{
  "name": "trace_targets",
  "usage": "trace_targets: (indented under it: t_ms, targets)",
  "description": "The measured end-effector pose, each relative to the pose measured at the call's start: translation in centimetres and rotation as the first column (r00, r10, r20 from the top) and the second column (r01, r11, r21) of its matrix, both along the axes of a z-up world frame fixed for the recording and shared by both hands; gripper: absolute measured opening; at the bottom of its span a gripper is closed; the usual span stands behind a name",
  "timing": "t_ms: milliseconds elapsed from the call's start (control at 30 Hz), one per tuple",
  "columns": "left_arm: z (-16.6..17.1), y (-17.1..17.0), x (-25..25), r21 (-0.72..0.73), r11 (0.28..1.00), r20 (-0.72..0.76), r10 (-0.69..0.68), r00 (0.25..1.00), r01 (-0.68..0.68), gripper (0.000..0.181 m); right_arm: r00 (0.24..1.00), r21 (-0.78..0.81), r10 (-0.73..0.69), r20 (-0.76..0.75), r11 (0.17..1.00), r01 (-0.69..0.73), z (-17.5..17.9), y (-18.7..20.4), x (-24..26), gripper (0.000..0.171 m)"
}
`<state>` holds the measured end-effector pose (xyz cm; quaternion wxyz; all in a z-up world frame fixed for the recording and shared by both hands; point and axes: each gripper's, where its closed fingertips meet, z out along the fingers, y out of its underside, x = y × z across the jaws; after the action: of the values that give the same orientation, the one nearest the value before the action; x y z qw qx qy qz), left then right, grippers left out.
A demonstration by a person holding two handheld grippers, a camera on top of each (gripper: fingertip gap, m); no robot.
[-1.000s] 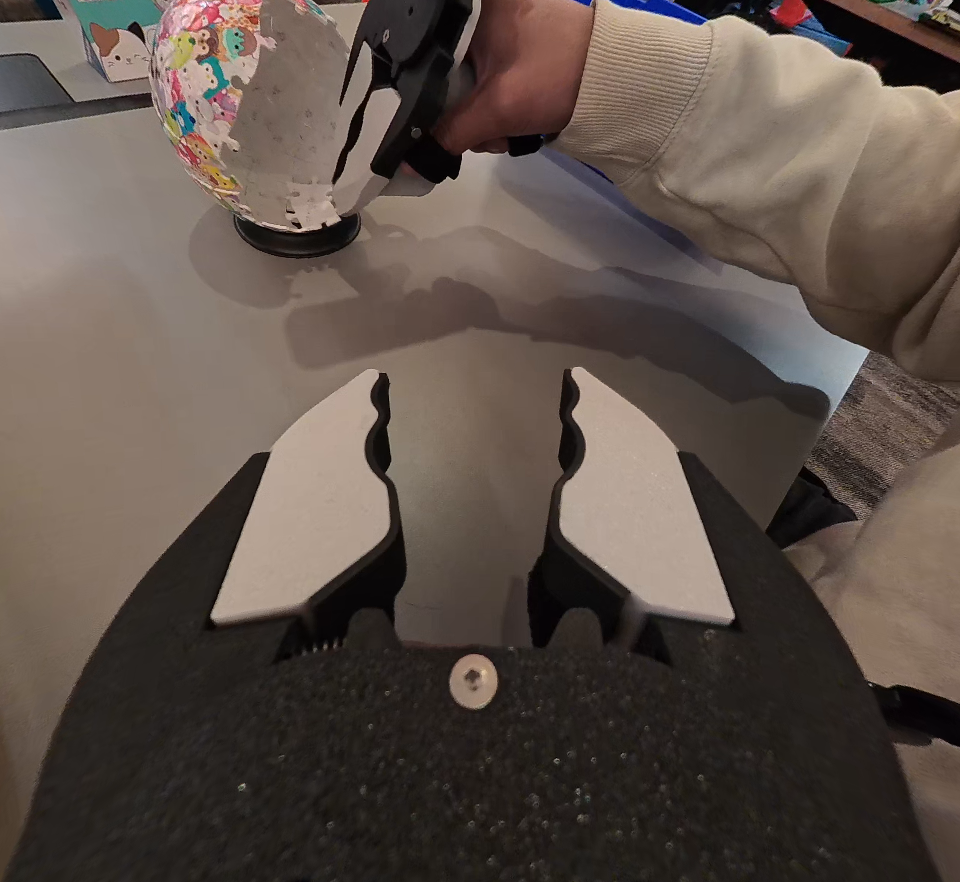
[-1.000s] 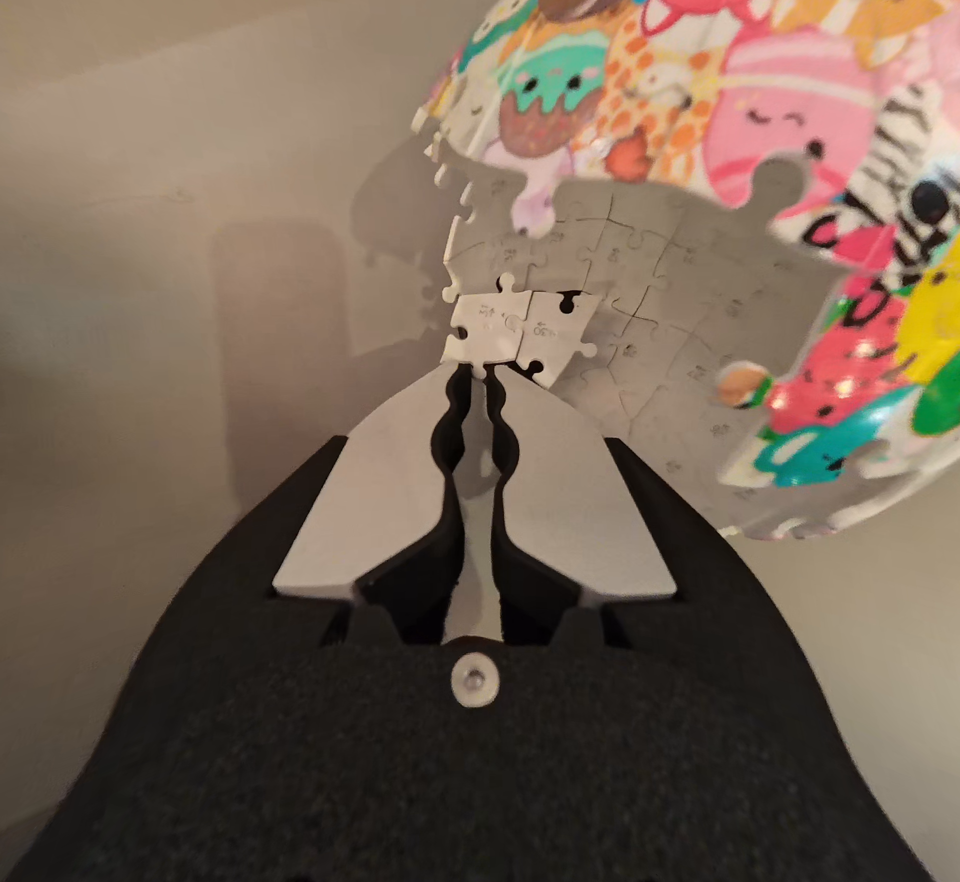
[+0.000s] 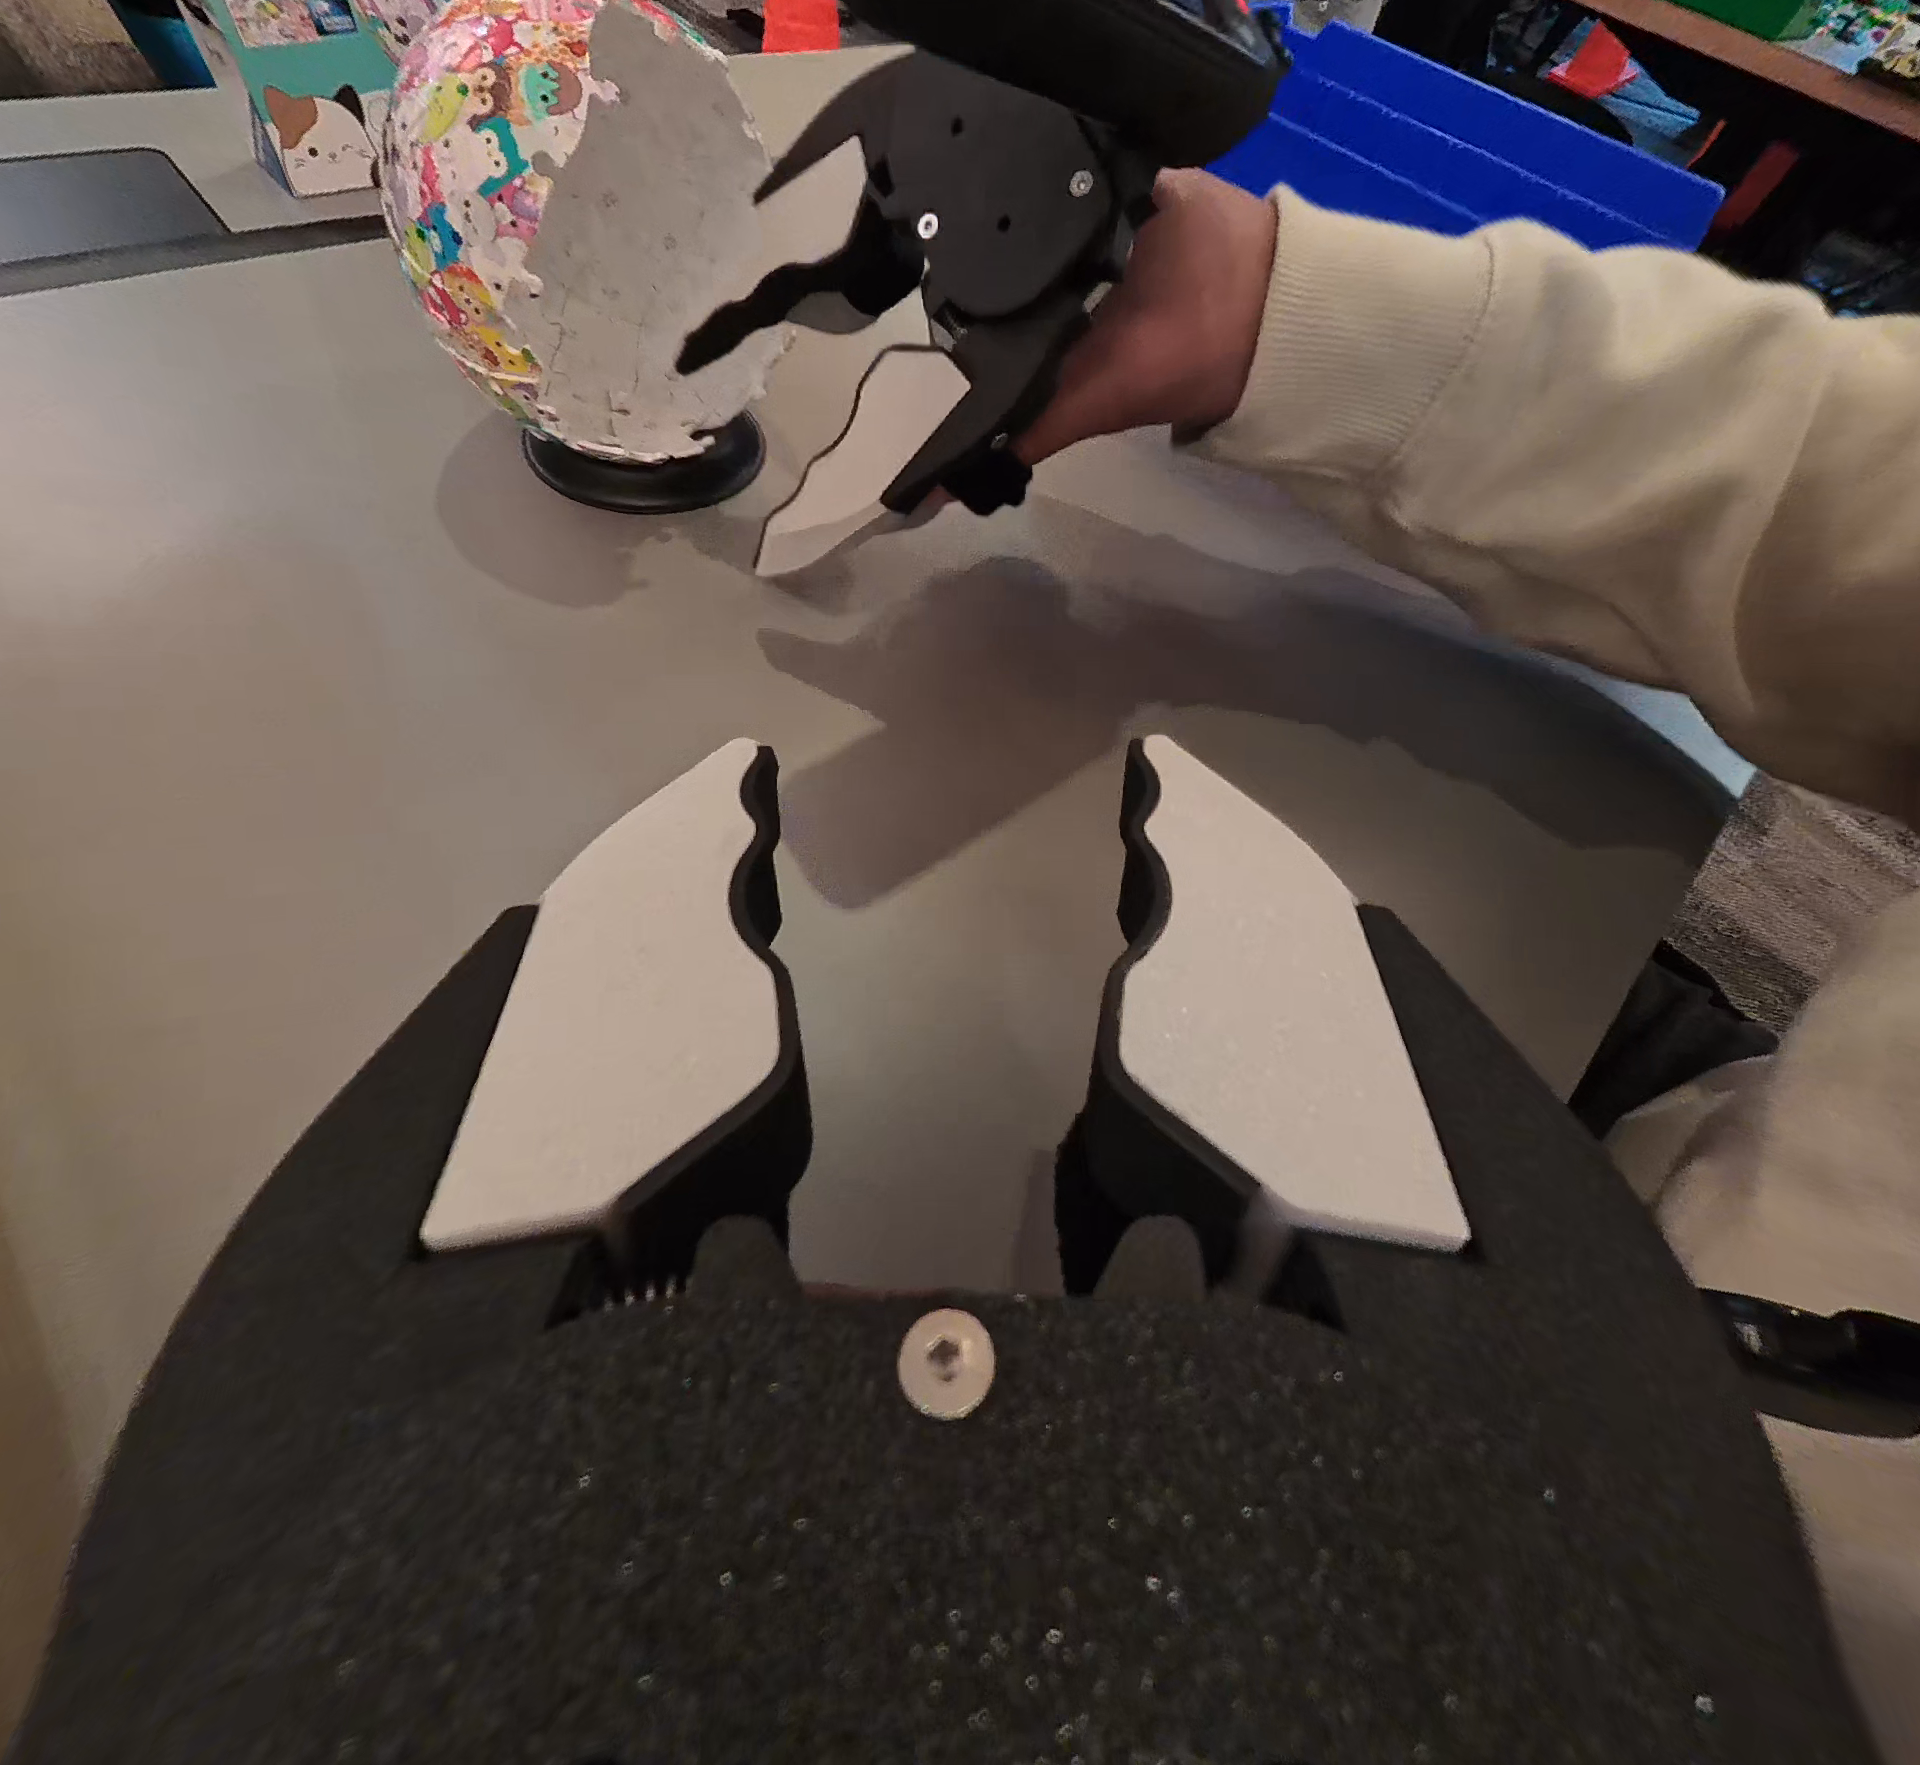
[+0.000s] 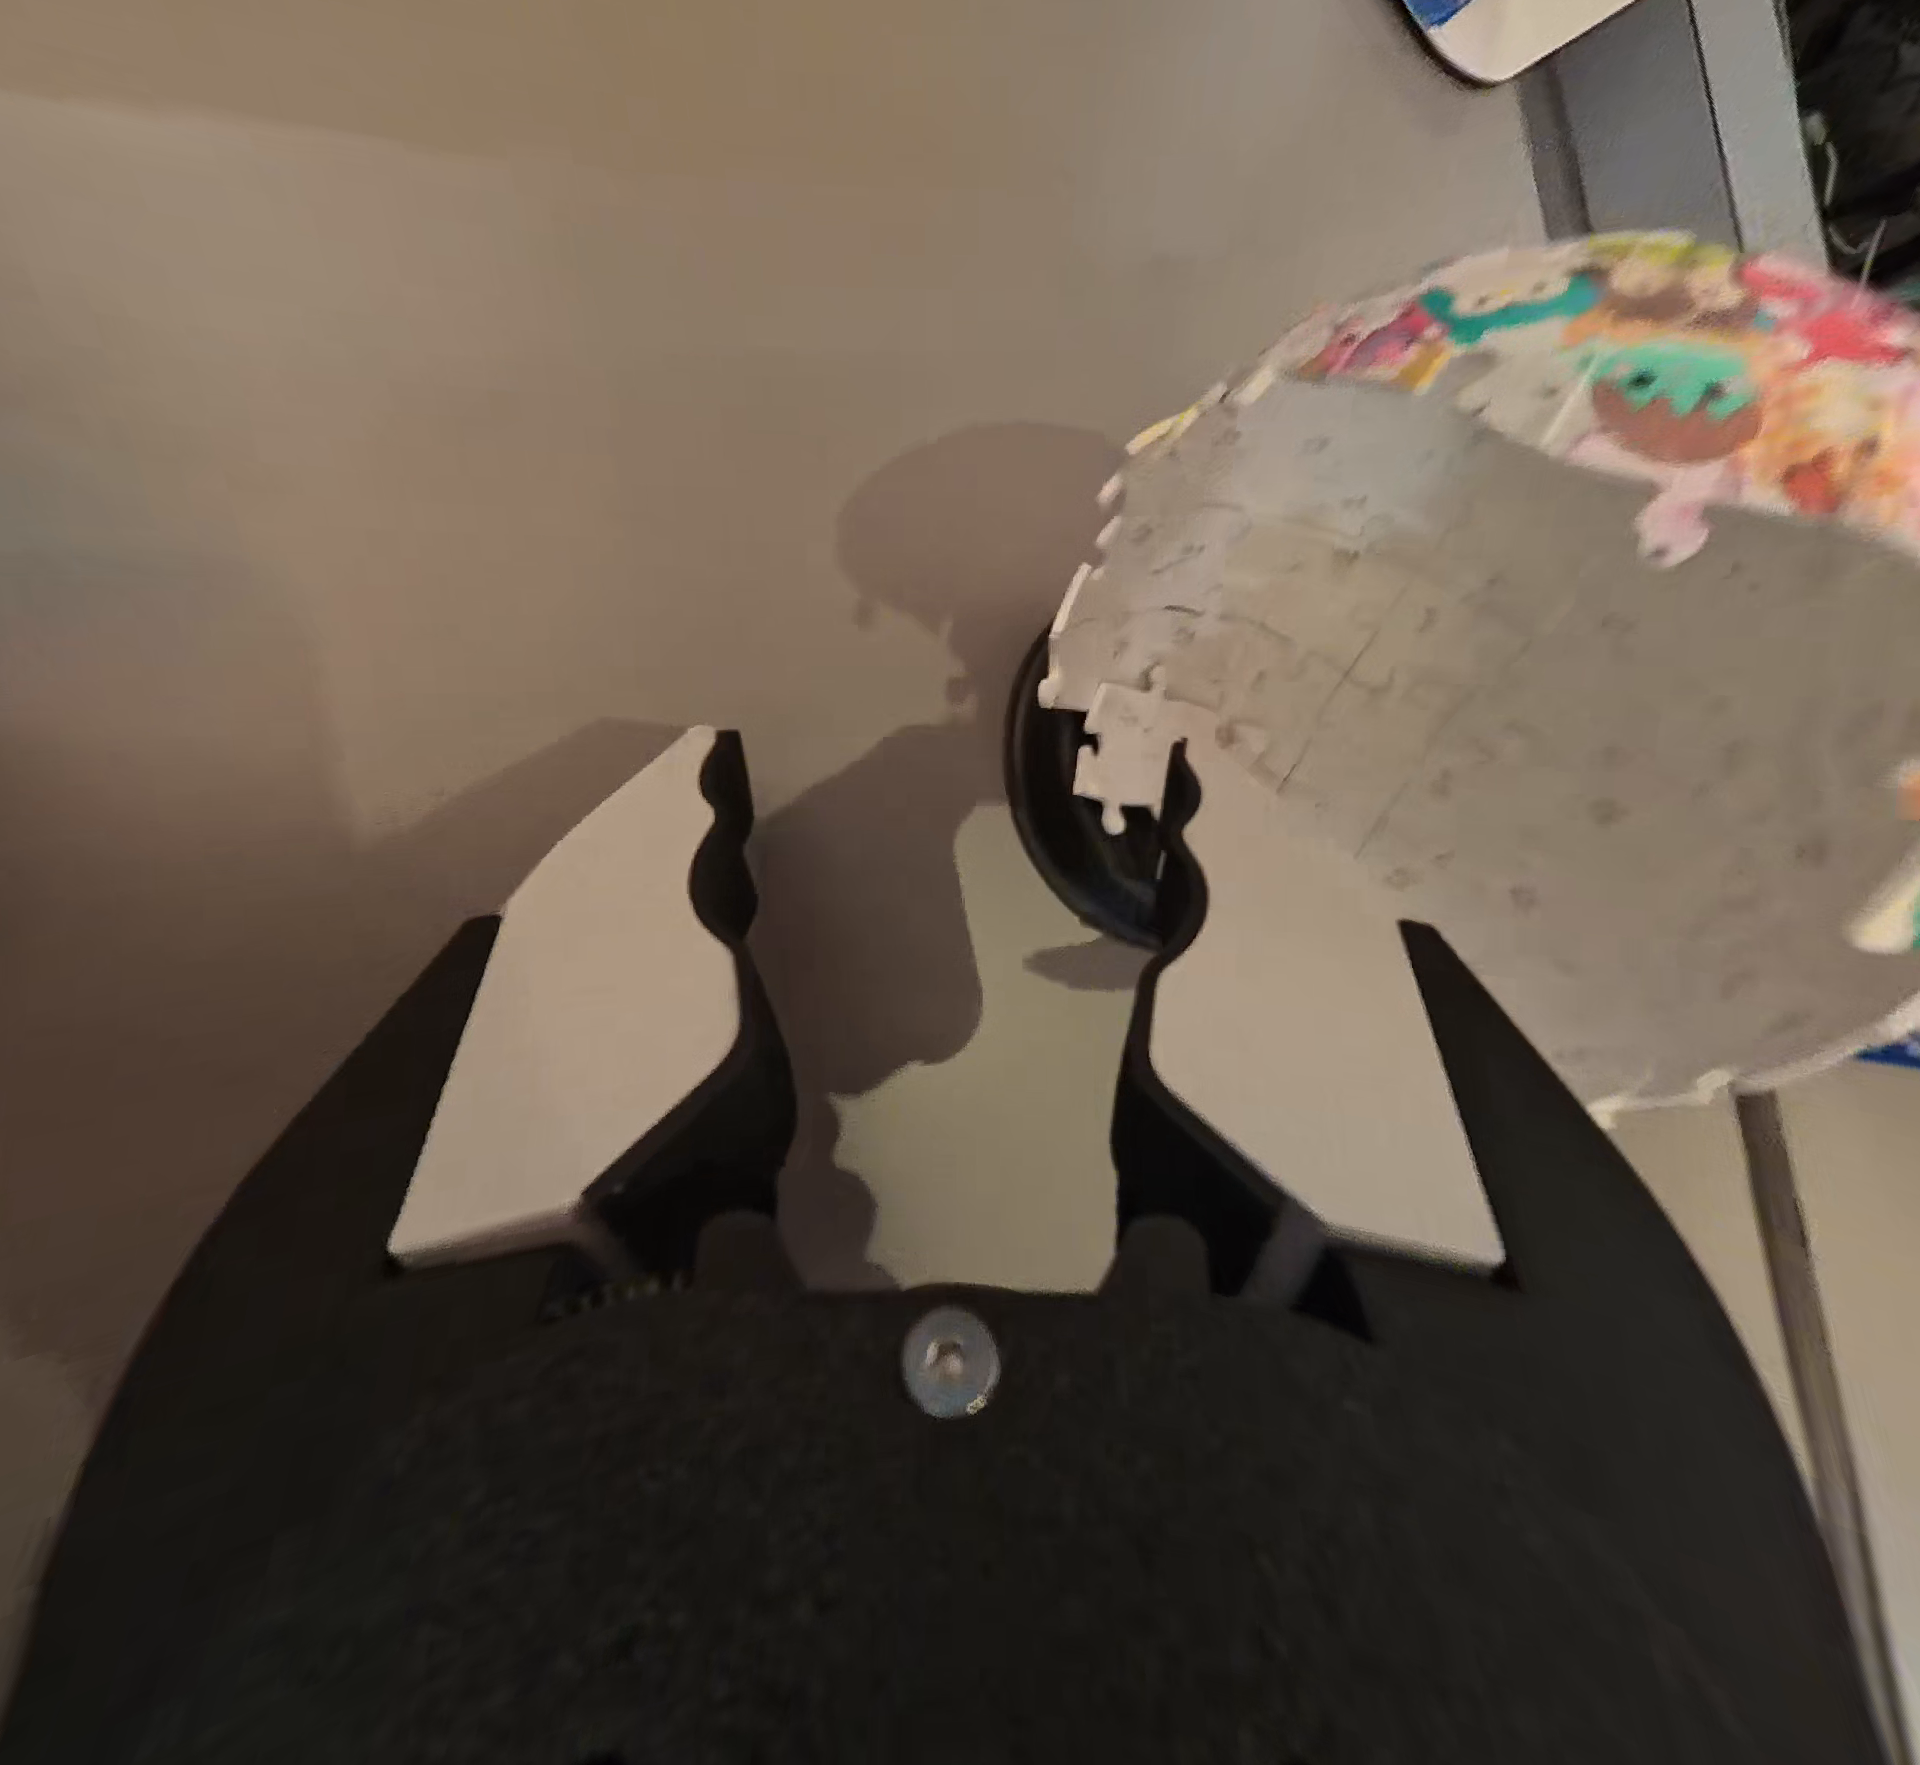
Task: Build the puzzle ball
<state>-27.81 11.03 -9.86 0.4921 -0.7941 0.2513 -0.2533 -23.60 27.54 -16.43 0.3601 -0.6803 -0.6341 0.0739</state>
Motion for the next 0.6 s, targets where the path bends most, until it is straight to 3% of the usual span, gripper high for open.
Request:
trace_targets:
  t_ms: [267,600]
  targets:
    - [0.4,0.2,0.2,0.021,1.000,-0.001,-0.010,1.000,0.010,0.063,0.993,-0.077,0.023,0.115,0.997,-0.014,-1.8,0.8,-0.3,0.080]
    - [0.9,0.4,0.0,0.037,0.999,-0.002,-0.020,1.000,0.020,0.063,0.962,-0.162,0.038,0.271,0.987,0.006,-2.4,-0.4,-0.1,0.068]
